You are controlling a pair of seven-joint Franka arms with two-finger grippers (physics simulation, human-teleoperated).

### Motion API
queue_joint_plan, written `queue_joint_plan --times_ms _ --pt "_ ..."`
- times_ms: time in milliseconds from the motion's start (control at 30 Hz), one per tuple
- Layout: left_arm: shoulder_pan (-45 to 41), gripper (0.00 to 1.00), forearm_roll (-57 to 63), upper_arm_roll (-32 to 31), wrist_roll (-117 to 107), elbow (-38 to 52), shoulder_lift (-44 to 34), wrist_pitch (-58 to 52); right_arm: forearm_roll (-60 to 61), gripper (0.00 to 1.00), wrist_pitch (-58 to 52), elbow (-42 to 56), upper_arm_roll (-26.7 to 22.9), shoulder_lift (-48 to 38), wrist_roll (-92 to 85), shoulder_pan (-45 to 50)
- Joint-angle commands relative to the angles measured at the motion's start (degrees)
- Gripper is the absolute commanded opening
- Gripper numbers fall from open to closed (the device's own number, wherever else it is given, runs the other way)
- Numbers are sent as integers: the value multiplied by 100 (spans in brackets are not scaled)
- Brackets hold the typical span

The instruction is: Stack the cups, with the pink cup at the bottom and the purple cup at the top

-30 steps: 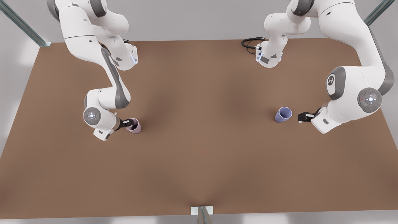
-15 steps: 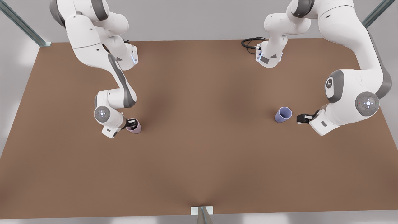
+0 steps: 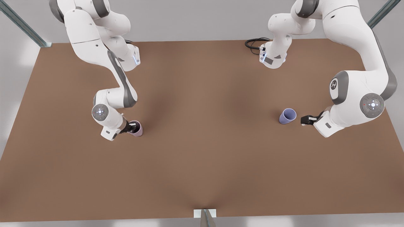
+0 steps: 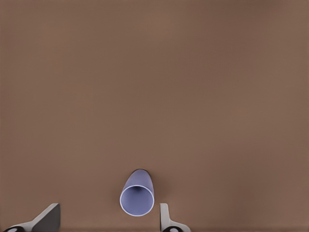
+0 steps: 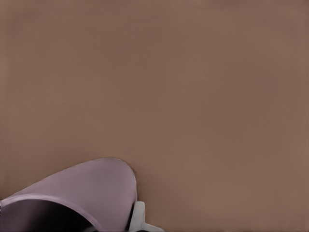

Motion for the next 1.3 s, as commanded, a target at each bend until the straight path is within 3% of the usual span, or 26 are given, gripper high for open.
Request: queue_joint_plan --times_ms 0,100,200,300,367,500,767,800,900,1033,1267 --pt "-3 100 -8 0 22 -44 -14 105 61 21 -551 190 47 -147 626 253" --pt "-3 100 -35 9 22 -545 -128 614 140 21 -876 1280 785 204 2260 526" --pt "-12 100 -43 18 22 -1459 -541 1273 623 21 -1430 3308 759 1478 3973 1667" --pt "-12 100 -43 18 22 -2741 -1094 2328 720 21 -1387 5402 56 3008 5363 2960" --pt "-12 100 -43 18 22 -3665 -1429 3128 711 21 -1430 6315 38 3754 6049 3154" --pt "-64 100 -43 0 22 -4579 -1438 4288 693 21 -1387 6431 -199 4116 6515 3594" --pt "-82 100 -43 -44 22 -5010 -1429 4552 693 21 -1386 6501 -225 4336 6506 3629" --pt "-82 100 -43 -44 22 -5142 -1438 4658 693 42 -1395 6501 -234 4336 6498 3629" --pt "-144 100 -43 -53 22 -5327 -1455 4684 711 77 -1395 6203 -331 4213 6454 3629" --pt "-231 100 -43 -61 22 -5661 -1508 4957 720 80 -1343 5702 -375 3852 6313 3638" --pt "-275 100 -43 -44 22 -5828 -1438 4983 843 80 -1325 5693 -375 3799 6366 3655"
